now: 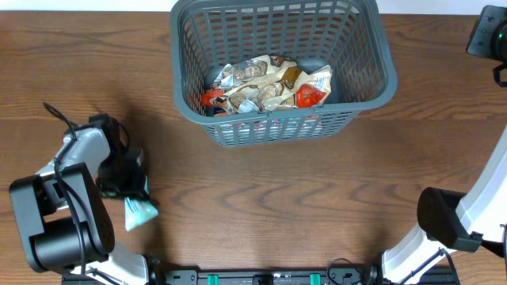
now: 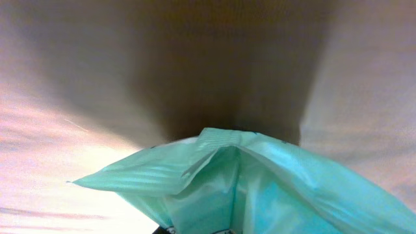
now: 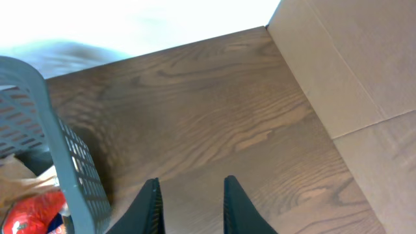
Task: Pack container
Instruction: 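Lift the light-blue tissue pack and lower it into the basket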
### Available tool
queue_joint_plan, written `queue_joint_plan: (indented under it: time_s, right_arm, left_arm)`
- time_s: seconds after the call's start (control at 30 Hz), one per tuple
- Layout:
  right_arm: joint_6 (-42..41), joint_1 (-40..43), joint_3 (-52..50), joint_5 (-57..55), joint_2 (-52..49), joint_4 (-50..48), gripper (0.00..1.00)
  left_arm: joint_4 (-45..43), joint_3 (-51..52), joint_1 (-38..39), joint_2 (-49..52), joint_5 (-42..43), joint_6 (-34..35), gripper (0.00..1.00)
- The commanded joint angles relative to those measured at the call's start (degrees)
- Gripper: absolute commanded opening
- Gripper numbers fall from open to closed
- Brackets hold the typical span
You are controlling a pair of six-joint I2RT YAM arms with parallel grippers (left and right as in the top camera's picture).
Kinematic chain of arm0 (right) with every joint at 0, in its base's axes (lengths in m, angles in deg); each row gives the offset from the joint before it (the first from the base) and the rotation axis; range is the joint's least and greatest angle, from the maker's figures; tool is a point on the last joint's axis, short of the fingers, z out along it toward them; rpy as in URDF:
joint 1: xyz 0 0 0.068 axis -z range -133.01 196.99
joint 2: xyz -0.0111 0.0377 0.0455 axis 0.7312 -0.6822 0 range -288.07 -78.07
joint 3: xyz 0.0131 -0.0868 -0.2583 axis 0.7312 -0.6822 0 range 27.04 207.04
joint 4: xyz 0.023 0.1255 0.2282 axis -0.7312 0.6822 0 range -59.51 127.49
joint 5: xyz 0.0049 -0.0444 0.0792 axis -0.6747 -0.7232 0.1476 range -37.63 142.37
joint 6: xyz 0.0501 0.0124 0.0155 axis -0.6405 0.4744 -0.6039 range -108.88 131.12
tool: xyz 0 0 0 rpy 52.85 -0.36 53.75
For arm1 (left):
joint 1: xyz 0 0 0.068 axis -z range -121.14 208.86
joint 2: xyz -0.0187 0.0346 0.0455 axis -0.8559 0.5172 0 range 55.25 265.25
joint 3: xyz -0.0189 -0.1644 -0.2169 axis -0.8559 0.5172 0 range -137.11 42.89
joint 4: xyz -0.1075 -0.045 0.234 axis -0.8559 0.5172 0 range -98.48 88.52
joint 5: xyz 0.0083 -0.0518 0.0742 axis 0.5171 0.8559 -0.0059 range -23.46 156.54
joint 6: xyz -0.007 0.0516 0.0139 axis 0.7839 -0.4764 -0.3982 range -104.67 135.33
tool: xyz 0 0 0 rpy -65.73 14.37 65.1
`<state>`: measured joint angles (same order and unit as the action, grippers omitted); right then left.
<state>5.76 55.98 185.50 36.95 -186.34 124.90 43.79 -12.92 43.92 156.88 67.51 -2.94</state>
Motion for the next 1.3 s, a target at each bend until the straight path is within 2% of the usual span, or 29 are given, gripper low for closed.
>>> queue_joint_plan:
  time_s: [0.0,0.1,0.23,0.4,0.57,0.67,0.87,1.03,1.1,1.27]
  right_arm:
    - [0.3,0.8,0.0,-0.6,-0.3,-0.1,0.05]
    - [0.3,0.9,-0.1,-0.7,-0.5,-0.1,0.01]
    - [0.3,1.0,0.0,-0.7,-0.5,-0.3,0.01]
    - [0.3,1.2,-0.1,-0.7,-0.7,-0.7,0.01]
    - [0.3,1.2,-0.1,-0.6,-0.8,-0.7,0.01]
    - [0.3,1.2,-0.1,-0.6,-0.8,-0.7,0.01]
    - [0.3,1.2,-0.1,-0.6,-0.8,-0.3,0.01]
    - [0.3,1.1,-0.1,1.7,-0.8,0.2,0.01]
    - [0.3,1.1,-0.1,2.1,-0.8,0.7,0.01]
    - [0.3,1.1,-0.1,2.1,-0.8,2.9,0.01]
  left_arm:
    - [0.9,-7.5,-0.1,-2.5,-0.5,-0.6,0.05]
    - [1.5,-12.9,-0.1,-5.9,-0.5,-0.5,0.06]
    - [1.0,-19.5,-0.1,-11.0,-0.5,-0.6,0.06]
    - [-4.8,-26.8,-0.1,-17.6,3.2,-0.5,0.06]
    - [-21.4,-28.6,-0.1,-24.2,16.2,1.3,0.06]
    - [-35.1,-28.6,0.0,-25.2,25.4,4.7,0.06]
    - [-58.3,-28.5,3.8,-21.0,34.2,15.0,0.06]
    - [-74.8,-28.5,11.7,-12.6,43.3,27.4,0.06]
    - [-78.0,-28.6,15.8,-8.9,43.8,30.0,0.06]
    - [-78.5,-28.6,25.2,-1.2,47.6,30.2,0.06]
